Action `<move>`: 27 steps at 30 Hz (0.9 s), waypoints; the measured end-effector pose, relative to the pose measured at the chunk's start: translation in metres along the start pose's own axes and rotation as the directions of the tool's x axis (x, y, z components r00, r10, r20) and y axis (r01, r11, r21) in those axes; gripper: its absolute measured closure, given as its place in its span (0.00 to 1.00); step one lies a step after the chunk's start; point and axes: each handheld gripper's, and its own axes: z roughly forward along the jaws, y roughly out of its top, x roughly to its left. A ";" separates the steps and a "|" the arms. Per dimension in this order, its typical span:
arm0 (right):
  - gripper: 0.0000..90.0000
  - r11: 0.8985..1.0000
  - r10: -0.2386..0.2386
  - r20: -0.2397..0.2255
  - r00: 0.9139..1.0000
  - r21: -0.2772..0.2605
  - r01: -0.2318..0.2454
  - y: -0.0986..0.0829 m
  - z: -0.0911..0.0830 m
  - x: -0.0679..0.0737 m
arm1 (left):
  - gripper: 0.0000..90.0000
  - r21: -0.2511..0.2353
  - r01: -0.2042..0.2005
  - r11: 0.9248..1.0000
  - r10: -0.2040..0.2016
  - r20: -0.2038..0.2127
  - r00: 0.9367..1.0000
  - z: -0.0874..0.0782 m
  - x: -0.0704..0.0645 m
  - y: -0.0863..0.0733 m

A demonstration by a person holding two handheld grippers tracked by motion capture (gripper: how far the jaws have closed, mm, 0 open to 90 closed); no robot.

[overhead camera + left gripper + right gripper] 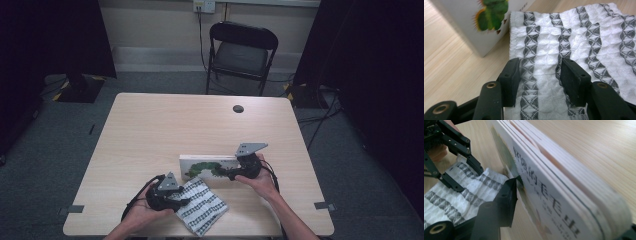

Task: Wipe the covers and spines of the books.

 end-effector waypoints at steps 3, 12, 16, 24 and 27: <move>0.52 1.000 -0.001 0.000 1.000 0.000 0.001 0.000 0.000 0.000 | 0.56 0.000 -0.002 1.000 0.002 0.006 1.000 -0.005 0.005 -0.004; 0.52 1.000 -0.002 0.003 1.000 0.001 0.002 0.000 0.000 0.000 | 0.56 -0.004 -0.010 1.000 0.010 -0.014 1.000 -0.016 0.018 -0.015; 0.52 1.000 0.000 0.001 1.000 0.002 0.000 -0.001 0.000 -0.001 | 0.57 -0.008 -0.007 1.000 0.007 -0.030 1.000 -0.023 0.026 -0.022; 0.52 1.000 0.001 0.004 1.000 0.001 -0.001 -0.001 0.000 -0.001 | 0.57 -0.007 0.068 0.998 -0.068 -0.109 0.992 -0.042 0.048 -0.038; 0.52 1.000 0.002 0.004 1.000 0.000 -0.002 -0.001 0.001 -0.002 | 0.57 0.006 0.093 0.996 -0.092 -0.137 0.986 -0.046 0.058 -0.039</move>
